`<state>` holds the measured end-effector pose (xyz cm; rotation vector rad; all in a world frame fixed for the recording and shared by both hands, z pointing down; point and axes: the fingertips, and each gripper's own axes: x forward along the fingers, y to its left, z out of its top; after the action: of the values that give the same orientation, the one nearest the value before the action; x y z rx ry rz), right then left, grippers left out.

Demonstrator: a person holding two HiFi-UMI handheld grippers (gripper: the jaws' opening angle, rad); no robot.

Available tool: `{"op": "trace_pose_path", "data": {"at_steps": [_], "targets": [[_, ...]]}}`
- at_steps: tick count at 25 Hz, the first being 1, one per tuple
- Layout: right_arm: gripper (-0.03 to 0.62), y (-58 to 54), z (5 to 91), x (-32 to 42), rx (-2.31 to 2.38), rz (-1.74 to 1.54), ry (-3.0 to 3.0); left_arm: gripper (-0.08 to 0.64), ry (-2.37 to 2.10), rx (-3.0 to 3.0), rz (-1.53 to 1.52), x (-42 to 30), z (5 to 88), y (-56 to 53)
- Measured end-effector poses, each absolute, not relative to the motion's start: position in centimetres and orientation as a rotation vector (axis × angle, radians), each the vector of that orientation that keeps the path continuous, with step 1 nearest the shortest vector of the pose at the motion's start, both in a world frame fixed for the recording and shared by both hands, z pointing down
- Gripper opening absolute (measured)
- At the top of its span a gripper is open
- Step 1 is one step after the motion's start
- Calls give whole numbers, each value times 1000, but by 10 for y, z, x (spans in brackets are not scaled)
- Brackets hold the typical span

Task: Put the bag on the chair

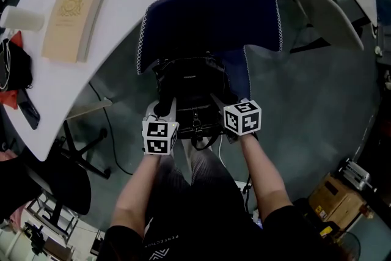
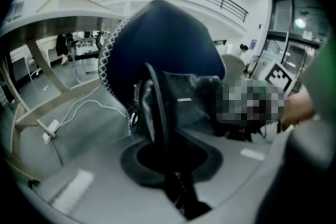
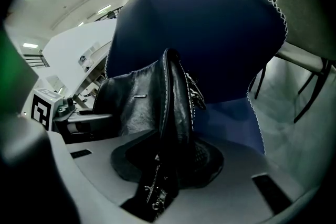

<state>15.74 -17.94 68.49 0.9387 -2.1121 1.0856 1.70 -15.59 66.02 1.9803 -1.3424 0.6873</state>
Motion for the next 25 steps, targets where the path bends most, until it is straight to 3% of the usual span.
{"op": "trace_pose_path", "data": {"at_steps": [25], "targets": [[163, -176, 688, 162, 939, 1068, -2050, 100, -1238, 1841, 641, 9, 673, -152]]}}
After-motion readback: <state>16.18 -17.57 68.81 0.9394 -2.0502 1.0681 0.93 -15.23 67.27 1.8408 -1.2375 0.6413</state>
